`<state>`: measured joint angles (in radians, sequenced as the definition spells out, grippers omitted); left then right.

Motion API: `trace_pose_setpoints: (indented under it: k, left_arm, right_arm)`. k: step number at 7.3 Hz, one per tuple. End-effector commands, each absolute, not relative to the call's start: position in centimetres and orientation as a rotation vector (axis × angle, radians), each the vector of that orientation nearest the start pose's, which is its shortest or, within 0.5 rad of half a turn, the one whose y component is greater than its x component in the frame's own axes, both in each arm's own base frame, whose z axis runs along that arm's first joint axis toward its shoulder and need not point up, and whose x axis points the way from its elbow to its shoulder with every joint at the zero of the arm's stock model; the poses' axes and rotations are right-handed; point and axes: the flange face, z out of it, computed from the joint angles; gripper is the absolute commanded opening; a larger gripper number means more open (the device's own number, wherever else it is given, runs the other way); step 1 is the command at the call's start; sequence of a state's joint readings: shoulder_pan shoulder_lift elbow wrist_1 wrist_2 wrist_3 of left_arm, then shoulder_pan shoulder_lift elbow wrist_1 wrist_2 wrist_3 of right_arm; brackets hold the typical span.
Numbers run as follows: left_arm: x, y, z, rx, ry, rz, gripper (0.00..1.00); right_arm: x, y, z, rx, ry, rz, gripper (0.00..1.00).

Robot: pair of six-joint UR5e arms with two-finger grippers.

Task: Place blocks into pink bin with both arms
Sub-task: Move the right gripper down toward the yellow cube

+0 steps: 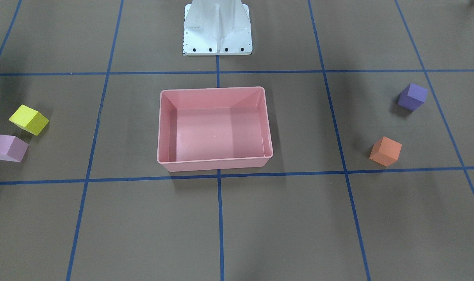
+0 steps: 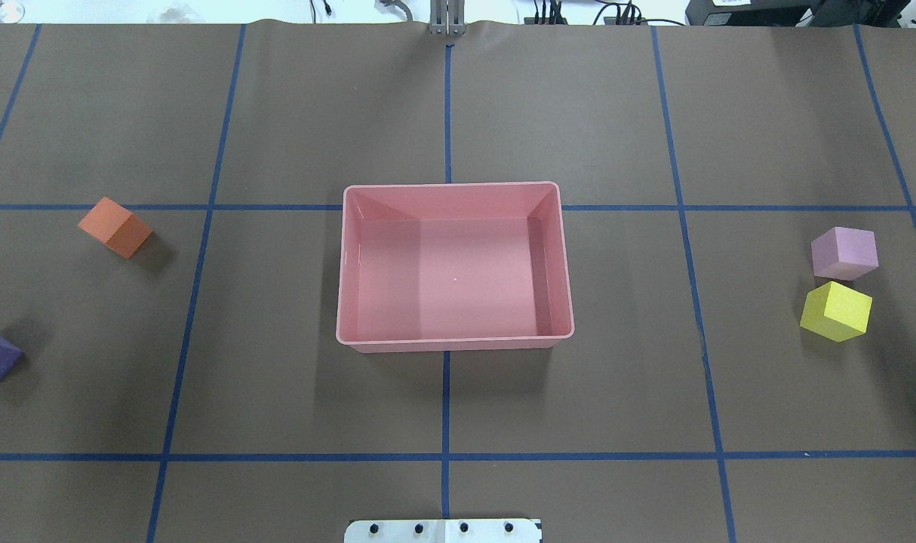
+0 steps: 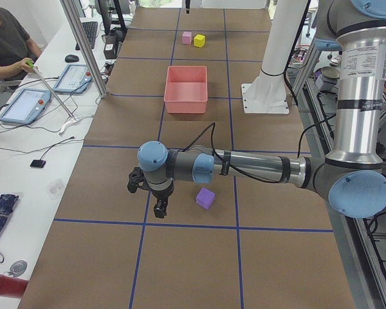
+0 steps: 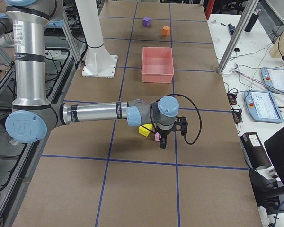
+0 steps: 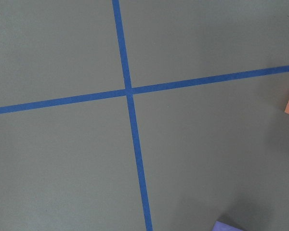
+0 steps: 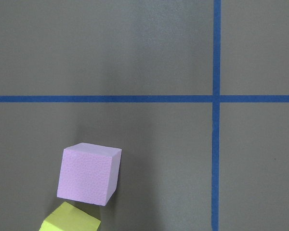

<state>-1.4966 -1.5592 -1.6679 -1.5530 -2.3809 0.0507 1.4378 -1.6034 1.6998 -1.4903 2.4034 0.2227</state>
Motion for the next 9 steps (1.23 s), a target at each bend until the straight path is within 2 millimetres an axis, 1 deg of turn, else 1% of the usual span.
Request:
trace_pose_setpoints:
  k: [1, 2, 3, 4, 5, 6, 7, 8, 9]
  left_arm:
    - [-2.4, -49.2, 61.5, 0.058, 0.813, 0.148, 1.00]
    - [-2.4, -49.3, 61.3, 0.088, 0.813, 0.159, 1.00]
    - [-2.4, -49.3, 61.4, 0.097, 0.813, 0.163, 1.00]
    - [-2.3, -49.4, 61.3, 0.098, 0.811, 0.165, 1.00]
    - [-2.3, -49.4, 61.1, 0.105, 0.813, 0.168, 1.00]
    - [-2.3, -49.4, 61.1, 0.106, 0.811, 0.169, 1.00]
    - [-2.3, -49.4, 61.1, 0.107, 0.811, 0.170, 1.00]
    - [-2.3, -49.5, 61.0, 0.118, 0.810, 0.174, 1.00]
    - [-2.3, -49.5, 60.9, 0.125, 0.810, 0.177, 1.00]
  right_arm:
    - [-1.4, -48.5, 59.6, 0.022, -0.904, -0.013, 1.00]
    - [-3.0, -48.2, 59.3, 0.057, -0.927, -0.069, 1.00]
    - [-5.2, -47.3, 59.4, 0.077, -0.936, -0.124, 1.00]
    - [-7.0, -47.1, 58.9, 0.036, -0.946, -0.068, 1.00]
    - [-10.2, -46.8, 57.3, -0.023, -0.954, 0.040, 1.00]
    - [-12.2, -46.4, 56.8, -0.058, -0.941, 0.150, 0.98]
    - [-14.6, -45.9, 57.2, -0.061, -0.895, 0.154, 0.95]
    - [-15.3, -45.8, 57.6, -0.070, -0.868, 0.179, 0.94]
    - [-15.2, -45.3, 57.9, -0.100, -0.869, 0.212, 0.94]
